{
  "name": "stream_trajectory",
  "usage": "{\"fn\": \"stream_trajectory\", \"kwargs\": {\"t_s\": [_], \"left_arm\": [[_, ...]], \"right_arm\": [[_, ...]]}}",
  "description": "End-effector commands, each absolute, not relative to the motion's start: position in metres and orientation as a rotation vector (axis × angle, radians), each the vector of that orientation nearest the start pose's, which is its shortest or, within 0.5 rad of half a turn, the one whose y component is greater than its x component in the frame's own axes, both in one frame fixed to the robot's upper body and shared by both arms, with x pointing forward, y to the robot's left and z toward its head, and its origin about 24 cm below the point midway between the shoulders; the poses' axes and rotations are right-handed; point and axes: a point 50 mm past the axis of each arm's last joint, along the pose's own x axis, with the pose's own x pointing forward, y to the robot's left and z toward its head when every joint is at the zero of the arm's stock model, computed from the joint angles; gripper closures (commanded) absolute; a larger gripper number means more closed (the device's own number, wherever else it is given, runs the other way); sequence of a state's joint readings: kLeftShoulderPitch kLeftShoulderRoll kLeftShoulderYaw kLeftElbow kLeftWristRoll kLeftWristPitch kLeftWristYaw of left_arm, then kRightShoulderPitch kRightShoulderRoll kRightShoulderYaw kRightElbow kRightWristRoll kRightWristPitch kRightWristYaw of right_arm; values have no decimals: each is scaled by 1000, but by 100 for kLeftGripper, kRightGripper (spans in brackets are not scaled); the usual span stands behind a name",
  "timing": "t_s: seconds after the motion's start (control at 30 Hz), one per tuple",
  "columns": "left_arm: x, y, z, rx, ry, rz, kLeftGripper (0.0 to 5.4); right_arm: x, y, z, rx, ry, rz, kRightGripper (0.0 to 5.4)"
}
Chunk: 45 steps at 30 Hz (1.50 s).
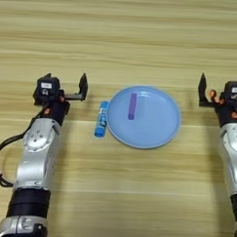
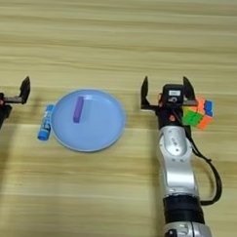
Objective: Move the objects on the table
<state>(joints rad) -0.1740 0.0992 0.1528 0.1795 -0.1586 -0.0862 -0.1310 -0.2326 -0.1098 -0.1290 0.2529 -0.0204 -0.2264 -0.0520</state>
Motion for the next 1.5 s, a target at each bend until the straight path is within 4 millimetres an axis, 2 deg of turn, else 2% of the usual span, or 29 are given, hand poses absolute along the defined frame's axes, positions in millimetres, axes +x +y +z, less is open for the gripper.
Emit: {"fn": "stream_trajectory", "kwargs": {"t_s": [0.03,0.6,1.1,1.5], "left_arm": [[284,193,57,-44,-102,7,2],[286,194,57,-47,-98,2,2],[286,195,58,-40,-101,1,2],[286,194,57,-44,-97,6,2]], "right_arm": [[299,-205,65,-97,-166,-226,0],[286,-242,43,-128,-82,-435,0],[286,-248,26,-84,-2,-441,0],[289,-248,24,-58,9,-410,0]]}}
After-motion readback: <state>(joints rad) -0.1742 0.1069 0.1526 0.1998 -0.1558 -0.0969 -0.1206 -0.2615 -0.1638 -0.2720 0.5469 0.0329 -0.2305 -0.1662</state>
